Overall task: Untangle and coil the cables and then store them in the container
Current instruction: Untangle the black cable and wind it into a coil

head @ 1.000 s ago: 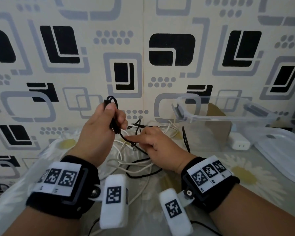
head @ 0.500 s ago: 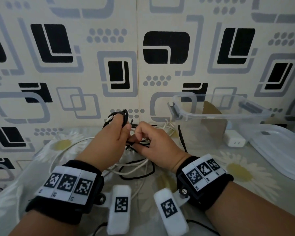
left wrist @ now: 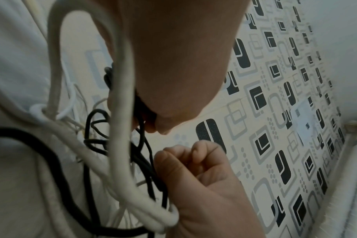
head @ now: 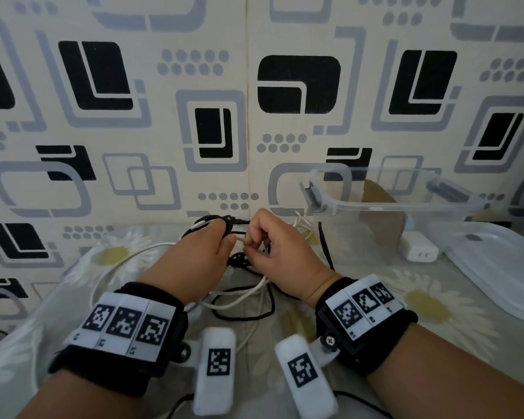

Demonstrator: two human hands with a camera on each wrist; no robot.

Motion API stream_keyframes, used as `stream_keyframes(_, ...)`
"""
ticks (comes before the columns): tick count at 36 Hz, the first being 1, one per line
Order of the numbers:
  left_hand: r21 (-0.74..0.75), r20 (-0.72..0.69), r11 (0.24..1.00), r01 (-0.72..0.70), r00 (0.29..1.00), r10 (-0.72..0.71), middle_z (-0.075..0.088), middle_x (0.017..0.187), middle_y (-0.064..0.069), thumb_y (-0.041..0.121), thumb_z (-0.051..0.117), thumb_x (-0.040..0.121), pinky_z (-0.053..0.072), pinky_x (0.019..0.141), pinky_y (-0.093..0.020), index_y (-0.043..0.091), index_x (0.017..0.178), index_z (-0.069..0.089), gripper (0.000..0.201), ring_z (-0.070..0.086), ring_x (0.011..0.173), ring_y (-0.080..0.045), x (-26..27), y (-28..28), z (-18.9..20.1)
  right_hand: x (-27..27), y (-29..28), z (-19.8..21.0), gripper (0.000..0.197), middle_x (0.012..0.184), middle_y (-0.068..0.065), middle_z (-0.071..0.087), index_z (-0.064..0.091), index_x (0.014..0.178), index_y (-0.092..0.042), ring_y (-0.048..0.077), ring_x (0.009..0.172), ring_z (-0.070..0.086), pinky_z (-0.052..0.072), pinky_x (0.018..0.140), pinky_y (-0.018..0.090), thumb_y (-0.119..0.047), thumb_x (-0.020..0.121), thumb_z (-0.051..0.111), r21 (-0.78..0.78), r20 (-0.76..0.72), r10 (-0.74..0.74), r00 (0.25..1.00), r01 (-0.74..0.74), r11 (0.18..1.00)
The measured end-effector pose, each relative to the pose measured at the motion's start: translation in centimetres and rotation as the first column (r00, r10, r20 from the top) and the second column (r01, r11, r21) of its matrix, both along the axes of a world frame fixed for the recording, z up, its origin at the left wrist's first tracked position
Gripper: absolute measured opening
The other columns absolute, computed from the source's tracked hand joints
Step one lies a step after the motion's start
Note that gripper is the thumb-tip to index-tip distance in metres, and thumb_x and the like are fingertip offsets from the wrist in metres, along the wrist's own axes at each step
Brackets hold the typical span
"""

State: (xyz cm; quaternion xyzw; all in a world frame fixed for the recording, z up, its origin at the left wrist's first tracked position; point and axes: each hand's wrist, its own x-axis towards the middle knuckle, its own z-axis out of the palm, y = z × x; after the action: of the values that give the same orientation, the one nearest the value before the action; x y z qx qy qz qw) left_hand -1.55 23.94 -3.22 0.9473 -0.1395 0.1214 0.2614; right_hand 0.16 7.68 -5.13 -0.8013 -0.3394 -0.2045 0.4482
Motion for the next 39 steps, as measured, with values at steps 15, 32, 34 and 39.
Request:
stream_keyframes(15,0.110,-0.036,0.993,-0.039,0.998,0.044,0.048,0.072,0.005,0.036,0.050,0.097,0.030,0.056,-0.029,0.022,0.074,0.036,0.031,0.043,0.063,-0.007,-0.2,0.3,0.0,0.3,-0.1,-0.4,0.020,0.087,-0.001,0.053,0.064,0.074,-0.016,0.016,0.087,0.049,0.040,0.081,0.033,-0.027,0.091,0.061,-0.260,-0.096,-0.144,0.985,0.115,0.959)
stream_keyframes(32,0.042,0.183,0.976,-0.212,0.962,0.201,0.045,0.066,0.009,0.038,0.046,0.098,0.032,0.061,-0.032,0.019,0.082,0.047,0.025,0.050,0.072,-0.022,-0.3,0.9,1.9,0.1,0.5,2.2,0.020,0.089,-0.004,0.048,0.056,0.078,-0.020,0.015,0.093,0.045,0.029,0.073,0.021,-0.026,0.097,0.054,-0.270,-0.250,-0.168,0.953,0.098,0.958)
stream_keyframes(34,0.002,0.199,0.978,-0.207,0.959,0.202,0.047,0.066,0.008,0.037,0.047,0.098,0.032,0.060,-0.032,0.018,0.082,0.048,0.025,0.049,0.069,-0.022,-0.3,1.1,2.4,0.0,0.5,3.3,0.026,0.084,-0.006,0.047,0.051,0.072,-0.023,0.012,0.082,0.045,0.030,0.066,0.019,-0.028,0.097,0.054,-0.299,-0.299,-0.160,0.941,0.067,0.952)
stream_keyframes(39,-0.156,0.172,0.975,-0.160,0.967,0.186,0.052,0.066,0.006,0.035,0.050,0.098,0.031,0.052,-0.027,0.017,0.084,0.053,0.023,0.050,0.063,-0.014,-0.5,1.7,3.8,-0.4,1.0,5.3,0.030,0.071,0.000,0.047,0.058,0.085,-0.002,0.011,0.063,0.042,0.033,0.060,0.026,-0.030,0.095,0.059,-0.254,-0.388,-0.095,0.917,-0.008,0.967)
